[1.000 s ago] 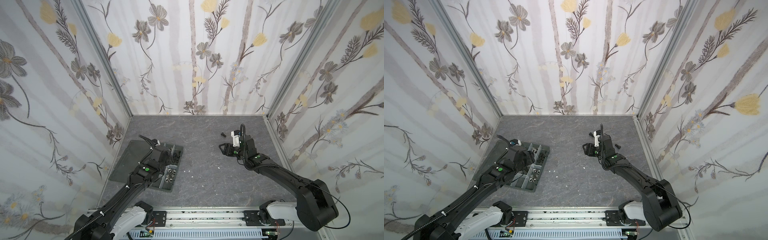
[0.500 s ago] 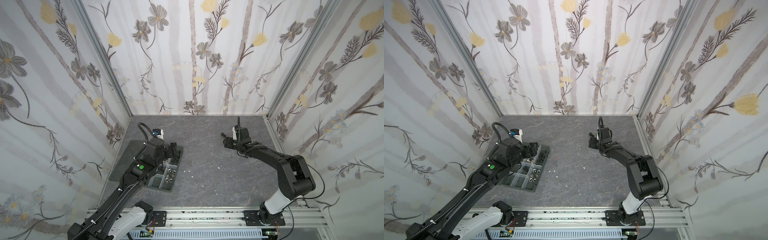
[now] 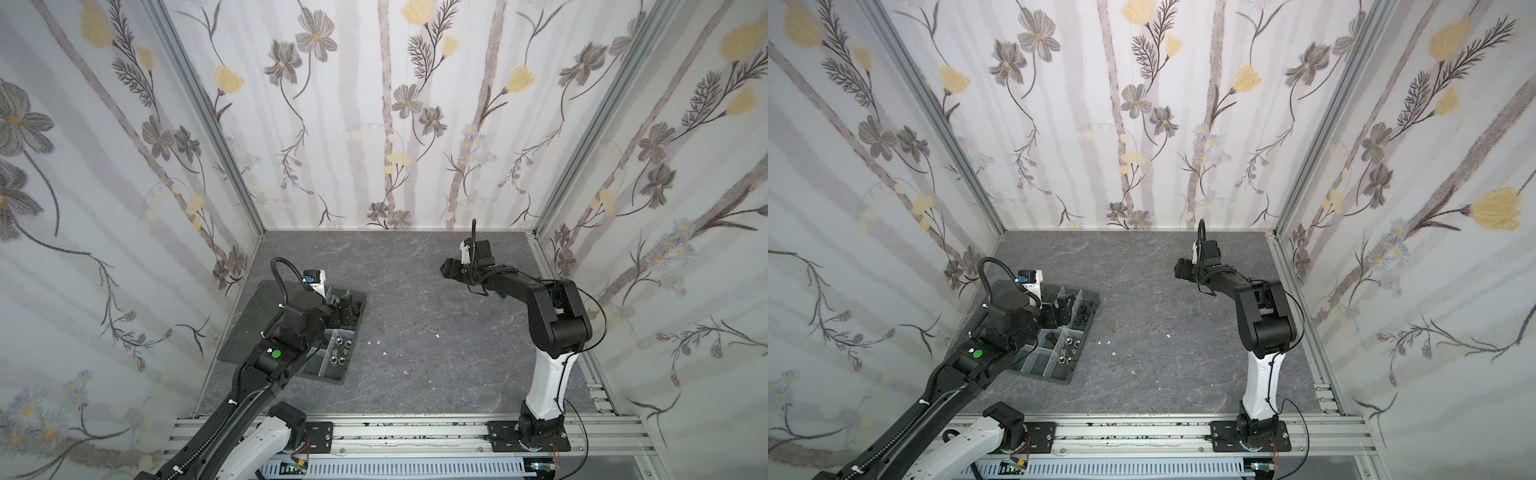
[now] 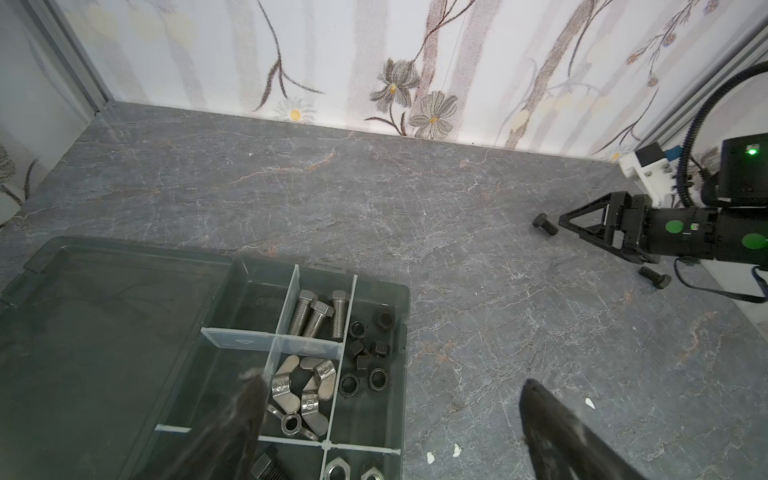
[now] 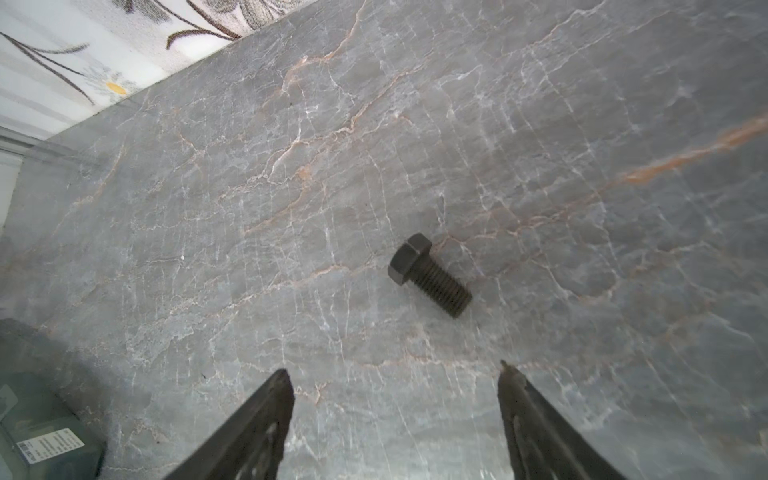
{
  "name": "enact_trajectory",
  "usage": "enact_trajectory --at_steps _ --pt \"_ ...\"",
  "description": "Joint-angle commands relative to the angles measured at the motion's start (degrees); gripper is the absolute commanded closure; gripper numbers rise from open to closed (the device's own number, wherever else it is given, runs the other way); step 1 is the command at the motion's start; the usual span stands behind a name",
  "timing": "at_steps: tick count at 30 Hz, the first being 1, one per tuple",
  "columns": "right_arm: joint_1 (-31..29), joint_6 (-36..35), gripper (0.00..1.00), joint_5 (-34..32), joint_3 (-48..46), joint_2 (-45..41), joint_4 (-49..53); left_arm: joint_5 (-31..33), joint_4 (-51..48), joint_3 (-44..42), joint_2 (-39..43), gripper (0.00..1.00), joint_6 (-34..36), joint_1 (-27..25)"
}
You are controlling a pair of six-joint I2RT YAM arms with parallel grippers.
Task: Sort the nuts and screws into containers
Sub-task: 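Lower the right gripper onto a black bolt and close on it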
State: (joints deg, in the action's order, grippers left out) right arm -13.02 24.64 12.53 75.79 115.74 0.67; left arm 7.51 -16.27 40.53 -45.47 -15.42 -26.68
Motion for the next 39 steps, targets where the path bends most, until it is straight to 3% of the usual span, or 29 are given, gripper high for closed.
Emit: enact_trajectory --at_steps 1,10,19,30,39 --pt "0.7 0.45 0.21 3.31 3.48 2.84 0.17 0.8 3.57 -0.32 0.39 0.05 0.65 0.06" --pt "1.68 0.2 0.21 4.25 14.63 12.26 4.32 1.59 3.41 -0.64 0.56 0.02 1.7 0.01" --pt "1.06 0.25 0.26 5.4 14.17 14.41 4.26 1.79 3.28 -0.63 0.2 0.0 1.97 0.05" --pt "-0.82 -4.04 0.36 -2.4 9.3 10.36 6.24 2.33 3.44 -0.89 0.65 0.0 2.06 -0.02" --pt "-3.98 -6.69 0.5 -10.26 11.87 11.7 9.45 2.42 3.53 -0.88 0.28 0.0 2.32 0.08"
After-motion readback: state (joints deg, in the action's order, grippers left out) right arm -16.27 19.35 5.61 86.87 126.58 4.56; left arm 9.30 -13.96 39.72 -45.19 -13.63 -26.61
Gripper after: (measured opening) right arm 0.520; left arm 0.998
